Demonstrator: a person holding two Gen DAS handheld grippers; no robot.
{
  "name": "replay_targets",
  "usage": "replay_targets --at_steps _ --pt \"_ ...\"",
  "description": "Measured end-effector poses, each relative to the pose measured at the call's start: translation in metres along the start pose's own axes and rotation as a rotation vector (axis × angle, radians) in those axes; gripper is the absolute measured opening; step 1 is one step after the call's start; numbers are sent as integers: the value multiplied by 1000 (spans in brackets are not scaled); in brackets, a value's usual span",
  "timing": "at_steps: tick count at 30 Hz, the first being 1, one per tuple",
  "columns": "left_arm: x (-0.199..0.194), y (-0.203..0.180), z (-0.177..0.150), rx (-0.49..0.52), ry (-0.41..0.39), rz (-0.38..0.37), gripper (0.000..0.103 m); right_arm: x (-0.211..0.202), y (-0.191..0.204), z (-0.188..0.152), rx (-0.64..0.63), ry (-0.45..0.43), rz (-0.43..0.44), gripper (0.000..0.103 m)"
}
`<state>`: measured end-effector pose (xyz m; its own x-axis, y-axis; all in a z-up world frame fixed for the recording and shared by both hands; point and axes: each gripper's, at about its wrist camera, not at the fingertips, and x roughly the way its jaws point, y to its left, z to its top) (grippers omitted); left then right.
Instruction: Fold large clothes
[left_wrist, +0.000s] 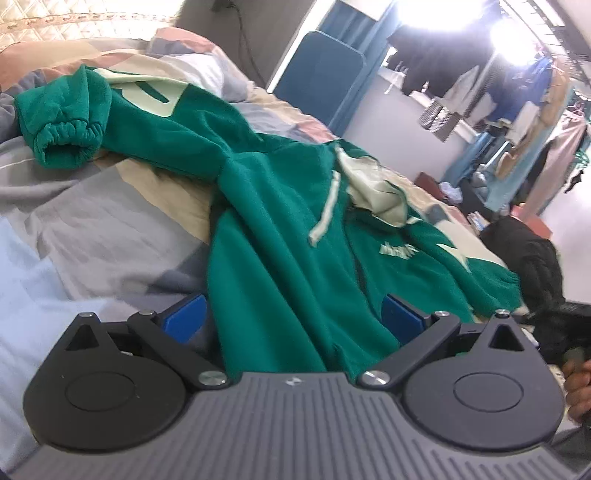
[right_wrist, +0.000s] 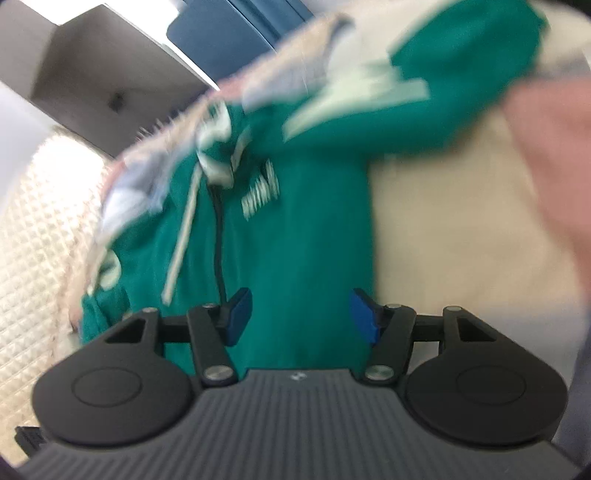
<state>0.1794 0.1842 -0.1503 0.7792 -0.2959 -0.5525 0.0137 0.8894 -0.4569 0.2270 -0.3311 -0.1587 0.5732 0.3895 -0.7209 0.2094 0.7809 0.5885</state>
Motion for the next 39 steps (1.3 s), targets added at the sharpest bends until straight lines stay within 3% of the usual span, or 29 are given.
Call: replay_targets --at_steps 3,5,7,9,12,15,17,19,20,22,24,26,29,35,39 --pt "-10 -6 -10 5 4 -40 100 -6 10 -42 71 2 1 62" --pt "-14 -13 -16 27 7 -63 100 -11 25 -65 43 -9 66 61" --pt "-14 -16 -21 43 23 -69 99 -17 29 -77 13 -42 59 62" --pt "-12 -19 -27 50 36 -39 97 -15 26 -77 -17 -68 32 61" --pt "-5 -24 -39 67 69 -32 95 -16 11 -72 -60 -180 -71 62" --pt "6 -31 -49 115 111 -10 89 -12 5 -66 -88 -200 -152 64" --pt "14 -38 -55 150 126 33 75 -3 6 -63 -147 -191 -190 74" --pt "22 -39 -60 166 124 83 57 5 7 -63 -153 -176 -202 74" --pt "26 -38 -61 177 127 93 53 12 6 -61 -149 -151 -195 74" --pt "31 -38 -62 197 131 84 29 26 -1 -58 -110 -123 -188 74" --pt "31 -40 -62 214 136 51 17 31 -5 -57 -70 -111 -163 73" --pt "26 -38 -58 191 124 1 13 35 -4 -56 -72 -88 -124 50" --pt "15 -32 -44 124 73 -80 10 29 12 -53 -134 -94 -92 26" --pt "-7 3 0 -60 -80 -224 10 8 56 -22 -244 -169 71 16" --pt "11 34 30 -188 -151 -247 10 33 83 7 -276 -177 117 16"
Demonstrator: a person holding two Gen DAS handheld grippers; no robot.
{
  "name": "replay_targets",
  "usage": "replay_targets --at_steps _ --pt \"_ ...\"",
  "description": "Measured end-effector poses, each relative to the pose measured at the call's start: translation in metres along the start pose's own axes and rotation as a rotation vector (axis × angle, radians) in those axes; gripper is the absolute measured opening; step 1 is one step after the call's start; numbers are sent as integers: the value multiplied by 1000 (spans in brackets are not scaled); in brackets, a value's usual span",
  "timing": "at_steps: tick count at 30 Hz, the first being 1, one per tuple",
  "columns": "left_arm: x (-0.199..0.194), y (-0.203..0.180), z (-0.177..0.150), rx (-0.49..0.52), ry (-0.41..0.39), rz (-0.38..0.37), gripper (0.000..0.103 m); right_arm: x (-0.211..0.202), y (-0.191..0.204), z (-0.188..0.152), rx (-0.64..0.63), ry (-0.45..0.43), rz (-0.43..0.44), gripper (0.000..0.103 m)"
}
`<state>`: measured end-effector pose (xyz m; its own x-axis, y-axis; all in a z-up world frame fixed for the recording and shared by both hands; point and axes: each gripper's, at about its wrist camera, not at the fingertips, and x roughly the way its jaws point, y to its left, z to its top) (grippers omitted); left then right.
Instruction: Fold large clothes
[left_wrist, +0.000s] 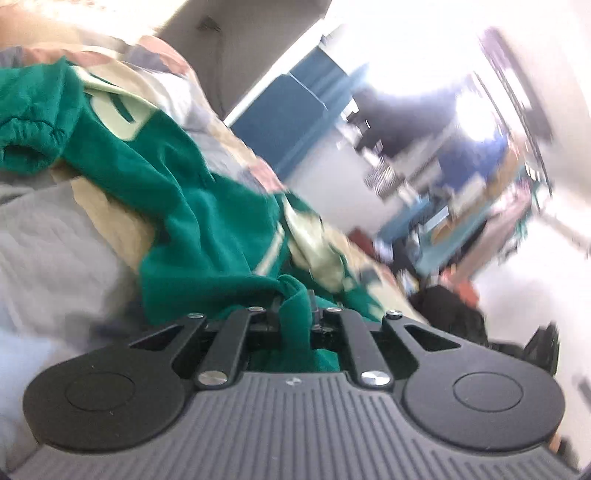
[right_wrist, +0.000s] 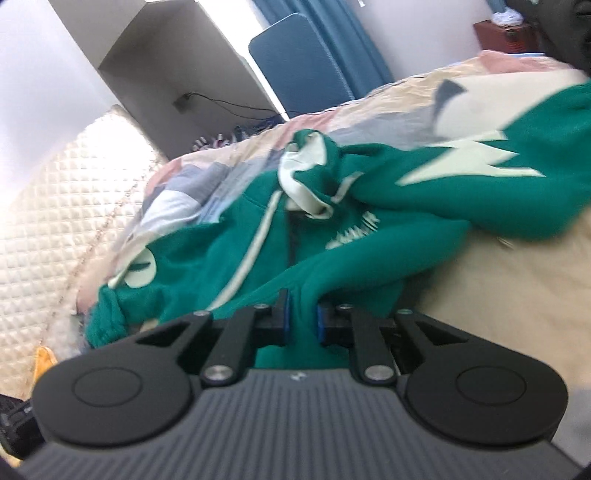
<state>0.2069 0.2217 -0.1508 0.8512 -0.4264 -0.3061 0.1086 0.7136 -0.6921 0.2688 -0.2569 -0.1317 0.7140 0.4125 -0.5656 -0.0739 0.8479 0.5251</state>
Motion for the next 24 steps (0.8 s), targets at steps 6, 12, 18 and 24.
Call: replay_targets --at_steps 6,12,18,24 --pt "49 49 5 -74 -19 98 11 80 -2 1 -25 41 10 16" --pt "77 80 -2 -111 15 137 20 128 -25 -13 -25 113 15 17" --pt "89 94 2 -135 22 111 27 135 -32 -13 -2 130 56 19" --pt "67 74 3 -92 24 93 57 106 -34 -12 47 148 107 37"
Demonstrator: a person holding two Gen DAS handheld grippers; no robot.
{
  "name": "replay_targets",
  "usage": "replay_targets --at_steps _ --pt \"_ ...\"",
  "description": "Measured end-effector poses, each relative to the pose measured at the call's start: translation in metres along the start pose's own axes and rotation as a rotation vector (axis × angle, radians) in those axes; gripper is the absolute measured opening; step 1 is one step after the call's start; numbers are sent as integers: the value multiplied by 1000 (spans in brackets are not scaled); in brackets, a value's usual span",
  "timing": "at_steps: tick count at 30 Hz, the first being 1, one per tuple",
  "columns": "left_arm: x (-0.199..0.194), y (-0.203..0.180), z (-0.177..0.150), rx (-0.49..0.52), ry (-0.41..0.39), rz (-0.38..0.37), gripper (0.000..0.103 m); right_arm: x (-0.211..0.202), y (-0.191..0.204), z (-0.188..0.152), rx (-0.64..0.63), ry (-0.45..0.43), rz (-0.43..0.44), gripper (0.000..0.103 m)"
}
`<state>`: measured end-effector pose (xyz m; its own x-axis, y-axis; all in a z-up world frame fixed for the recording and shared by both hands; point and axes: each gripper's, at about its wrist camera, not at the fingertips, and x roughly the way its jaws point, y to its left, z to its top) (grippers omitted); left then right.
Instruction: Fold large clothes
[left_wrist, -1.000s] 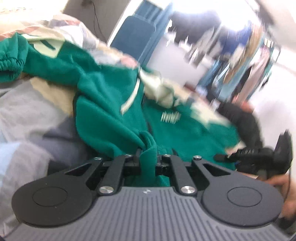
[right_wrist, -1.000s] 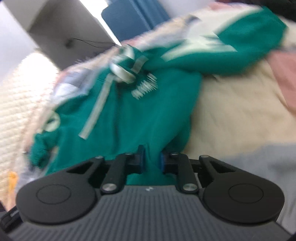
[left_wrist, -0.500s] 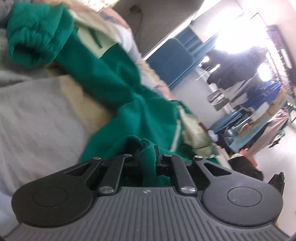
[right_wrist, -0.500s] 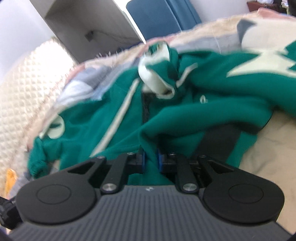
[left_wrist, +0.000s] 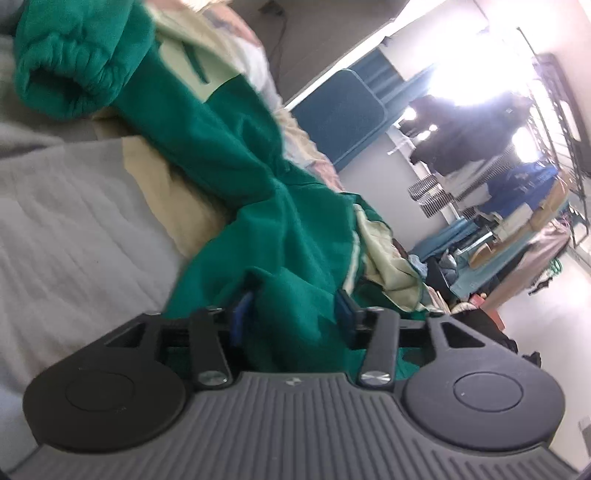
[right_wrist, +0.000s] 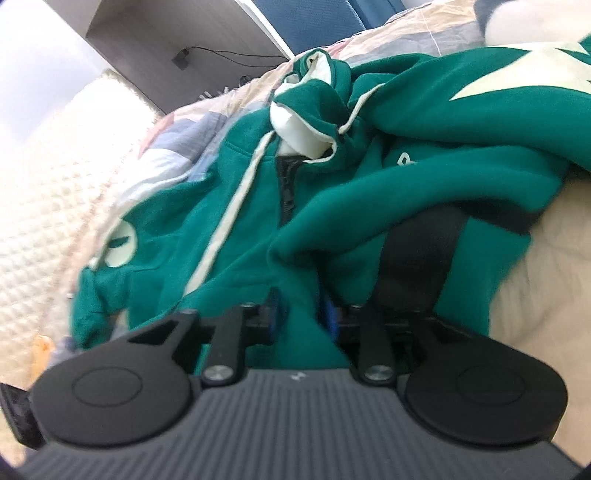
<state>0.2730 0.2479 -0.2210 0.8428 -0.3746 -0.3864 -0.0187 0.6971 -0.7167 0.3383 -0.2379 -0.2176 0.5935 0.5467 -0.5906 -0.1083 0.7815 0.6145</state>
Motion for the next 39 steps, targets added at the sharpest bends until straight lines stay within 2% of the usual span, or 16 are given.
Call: replay_targets --at_steps 2,3,7,12,15,19,22,23,25,26,28,31,34,36,39 --pt "-18 -13 -7 49 -4 -1 61 -17 1 -5 14 -11 30 54" --pt "-27 -19 -11 69 -9 4 63 -27 3 -8 17 -17 35 57" --pt "-57 -34 -28 107 -5 97 64 -64 10 -24 18 -48 19 58" --pt "-93 -39 -35 87 -33 180 64 -98 8 -40 92 -83 -13 59" --pt "-101 -34 -37 86 -35 231 64 -103 5 -48 109 -79 -44 59" --pt "-87 -22 -42 54 18 227 62 -88 1 -57 113 -18 -55 57" --pt "-72 -21 -49 77 53 239 59 -69 0 -59 127 24 -26 45" --pt "-69 -23 -51 102 51 259 55 -64 0 -59 130 28 -30 34" --pt "-68 -25 -51 110 42 269 33 -60 2 -59 112 19 -43 24" --pt "-70 -24 -51 94 39 256 27 -61 3 -58 106 13 -41 15" --pt "-79 -26 -50 76 25 226 17 -70 6 -57 107 -3 -14 13" --pt "-101 -38 -47 54 -11 160 15 -98 14 -56 110 -57 29 11" --pt "-130 -54 -50 41 -31 89 14 -139 26 -64 56 -104 62 10" --pt "-150 -66 -54 64 -28 69 14 -166 33 -71 4 -108 49 10" --pt "-180 -81 -61 104 0 81 14 -198 36 -77 -57 -80 -13 9"
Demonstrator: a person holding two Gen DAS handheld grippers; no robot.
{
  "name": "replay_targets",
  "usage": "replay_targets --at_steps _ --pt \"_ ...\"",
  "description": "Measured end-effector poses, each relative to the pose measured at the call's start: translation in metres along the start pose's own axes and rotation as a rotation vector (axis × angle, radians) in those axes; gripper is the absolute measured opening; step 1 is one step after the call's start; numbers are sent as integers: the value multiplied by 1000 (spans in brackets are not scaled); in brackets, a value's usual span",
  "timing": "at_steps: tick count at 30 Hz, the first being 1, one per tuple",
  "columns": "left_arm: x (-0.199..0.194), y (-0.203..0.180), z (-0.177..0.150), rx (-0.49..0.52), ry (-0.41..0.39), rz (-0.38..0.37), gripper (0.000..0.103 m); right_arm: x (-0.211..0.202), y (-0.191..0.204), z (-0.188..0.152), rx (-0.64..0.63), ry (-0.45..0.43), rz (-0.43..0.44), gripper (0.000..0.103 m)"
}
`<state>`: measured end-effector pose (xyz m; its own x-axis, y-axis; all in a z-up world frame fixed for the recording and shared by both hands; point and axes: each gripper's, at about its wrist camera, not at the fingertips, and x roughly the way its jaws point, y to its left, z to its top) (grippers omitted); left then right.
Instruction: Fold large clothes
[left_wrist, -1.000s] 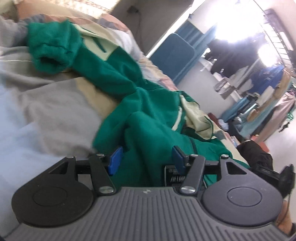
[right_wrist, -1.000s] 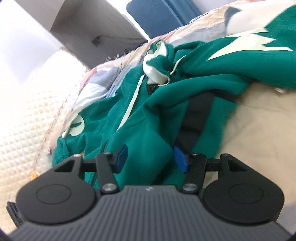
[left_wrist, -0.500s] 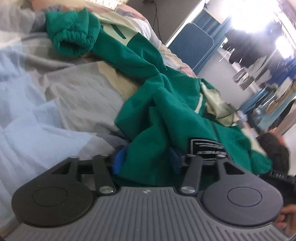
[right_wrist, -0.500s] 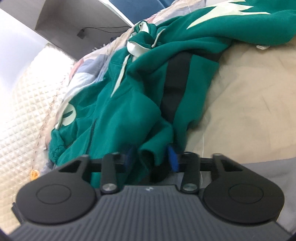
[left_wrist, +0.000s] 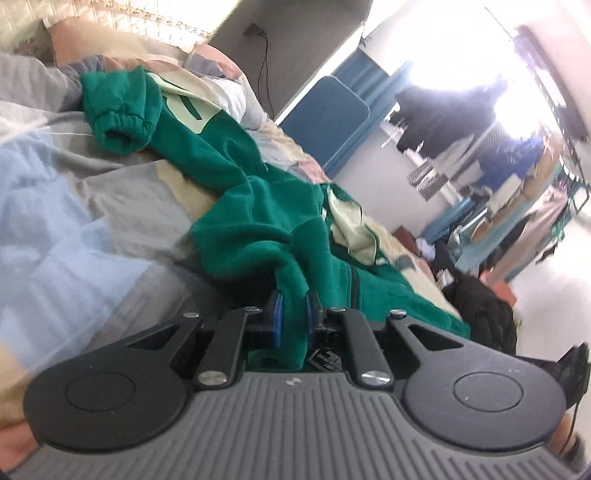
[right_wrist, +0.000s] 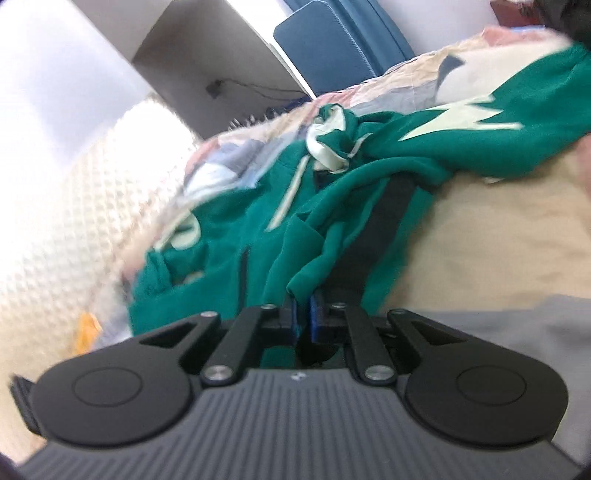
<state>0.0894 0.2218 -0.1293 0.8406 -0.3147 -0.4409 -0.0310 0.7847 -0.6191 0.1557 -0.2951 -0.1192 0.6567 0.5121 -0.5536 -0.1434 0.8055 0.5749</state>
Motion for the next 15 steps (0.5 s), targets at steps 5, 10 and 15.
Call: replay_targets --at_steps 5,10,15 --pt "-31 1 -13 -25 105 43 13 -38 -14 0 -30 91 -98 9" --pt "-30 1 -34 7 236 170 11 -45 -29 -5 -51 188 -214 9" --pt "-29 7 -38 34 269 238 7 -39 -44 -10 -42 258 -260 10"
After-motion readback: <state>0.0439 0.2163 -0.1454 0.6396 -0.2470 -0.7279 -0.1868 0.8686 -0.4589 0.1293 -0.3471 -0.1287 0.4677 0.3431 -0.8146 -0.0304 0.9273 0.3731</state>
